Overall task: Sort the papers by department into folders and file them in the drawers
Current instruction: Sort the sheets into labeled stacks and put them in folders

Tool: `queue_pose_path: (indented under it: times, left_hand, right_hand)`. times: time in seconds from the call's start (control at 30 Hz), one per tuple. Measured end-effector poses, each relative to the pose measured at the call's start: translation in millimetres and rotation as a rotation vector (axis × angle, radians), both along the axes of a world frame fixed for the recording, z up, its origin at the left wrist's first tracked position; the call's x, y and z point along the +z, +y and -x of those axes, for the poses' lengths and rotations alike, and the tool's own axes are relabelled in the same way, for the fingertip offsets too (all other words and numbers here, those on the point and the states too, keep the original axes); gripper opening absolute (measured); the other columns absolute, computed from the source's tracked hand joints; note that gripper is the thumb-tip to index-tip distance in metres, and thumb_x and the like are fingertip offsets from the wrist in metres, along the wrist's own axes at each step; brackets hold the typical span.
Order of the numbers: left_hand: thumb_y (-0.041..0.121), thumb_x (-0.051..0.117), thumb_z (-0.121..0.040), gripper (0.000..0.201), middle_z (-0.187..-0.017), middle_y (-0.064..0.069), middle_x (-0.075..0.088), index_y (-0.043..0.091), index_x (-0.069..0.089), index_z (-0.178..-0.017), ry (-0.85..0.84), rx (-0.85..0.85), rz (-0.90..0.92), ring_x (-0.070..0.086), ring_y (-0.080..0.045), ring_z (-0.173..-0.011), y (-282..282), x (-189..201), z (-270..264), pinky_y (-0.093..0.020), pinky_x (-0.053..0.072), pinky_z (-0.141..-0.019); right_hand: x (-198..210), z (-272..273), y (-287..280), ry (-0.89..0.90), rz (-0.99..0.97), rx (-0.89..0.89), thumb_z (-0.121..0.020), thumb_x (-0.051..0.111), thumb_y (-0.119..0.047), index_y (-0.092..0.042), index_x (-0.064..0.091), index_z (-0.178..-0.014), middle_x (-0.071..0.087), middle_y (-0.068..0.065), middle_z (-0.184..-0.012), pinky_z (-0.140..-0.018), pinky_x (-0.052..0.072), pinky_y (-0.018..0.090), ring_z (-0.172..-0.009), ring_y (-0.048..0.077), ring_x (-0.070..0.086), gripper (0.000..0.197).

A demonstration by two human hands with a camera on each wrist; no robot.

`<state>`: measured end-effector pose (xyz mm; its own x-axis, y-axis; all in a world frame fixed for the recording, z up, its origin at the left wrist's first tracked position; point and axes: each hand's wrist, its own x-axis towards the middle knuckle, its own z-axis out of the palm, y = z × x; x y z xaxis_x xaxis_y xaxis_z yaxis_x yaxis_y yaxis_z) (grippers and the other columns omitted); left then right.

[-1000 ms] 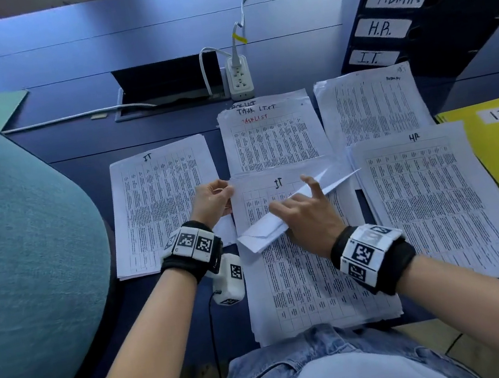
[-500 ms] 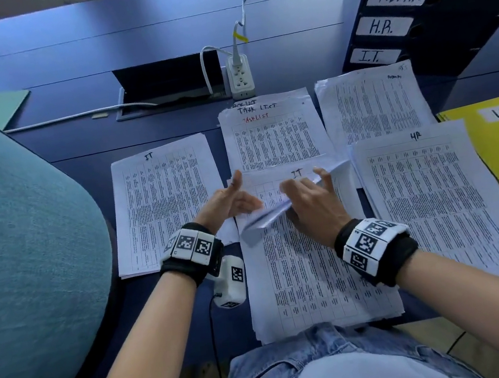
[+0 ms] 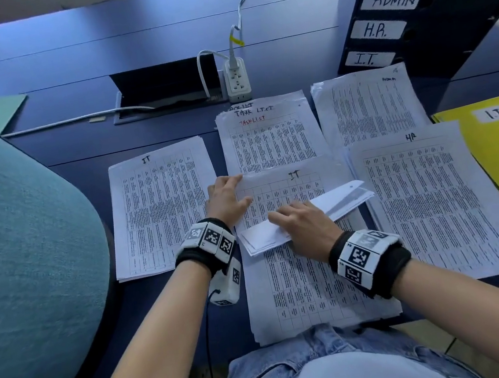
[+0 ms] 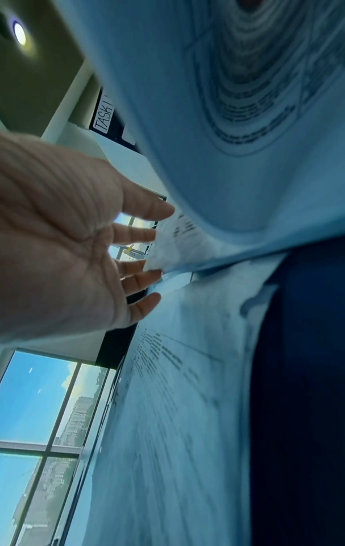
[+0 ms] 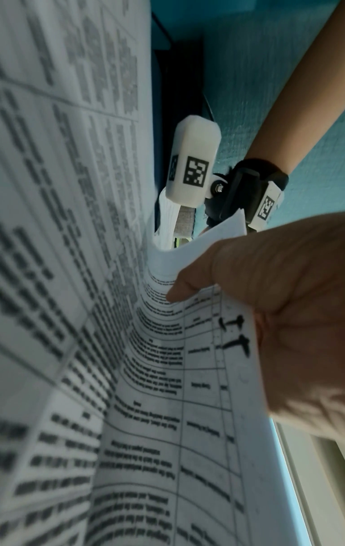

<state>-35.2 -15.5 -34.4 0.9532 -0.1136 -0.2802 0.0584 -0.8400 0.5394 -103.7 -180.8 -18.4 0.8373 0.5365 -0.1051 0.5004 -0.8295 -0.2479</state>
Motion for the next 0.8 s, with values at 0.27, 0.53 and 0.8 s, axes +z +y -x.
queue_pose_path:
  times: [0.27, 0.53, 0.8]
  left_hand:
    - [0.023, 0.056, -0.09, 0.033, -0.125, -0.005, 0.042, 0.023, 0.054, -0.123, -0.214, -0.01, -0.086, 0.037, -0.021, -0.118, -1, 9, 3, -0.037, 0.033, -0.101]
    - [0.009, 0.062, -0.086, 0.017, -0.06, -0.002, 0.052, 0.006, 0.061, -0.069, -0.242, 0.005, 0.279, 0.043, -0.01, -0.054, 5, 17, 13, -0.006, 0.033, -0.047]
    - [0.014, 0.068, -0.081, 0.017, -0.066, -0.01, 0.059, 0.007, 0.063, -0.067, -0.166, 0.096, 0.448, 0.053, -0.017, -0.062, 8, 11, 15, -0.024, 0.045, -0.058]
  right_hand:
    - [5, -11, 4, 0.041, -0.039, -0.058, -0.085, 0.046, 0.002, -0.007, 0.044, -0.127, 0.06, 0.008, -0.11, -0.09, 0.042, 0.031, -0.093, 0.022, 0.057, 0.043]
    - [2, -23, 2, 0.052, -0.185, -0.222, -0.072, 0.065, 0.004, 0.001, 0.02, -0.144, 0.017, 0.018, -0.149, -0.094, 0.045, 0.043, -0.116, 0.035, 0.043, 0.085]
    - [1, -25, 1, 0.053, -0.012, -0.177, -0.082, 0.06, -0.014, -0.003, 0.003, -0.148, 0.004, 0.014, -0.156, -0.107, 0.033, 0.048, -0.136, 0.034, 0.024, 0.088]
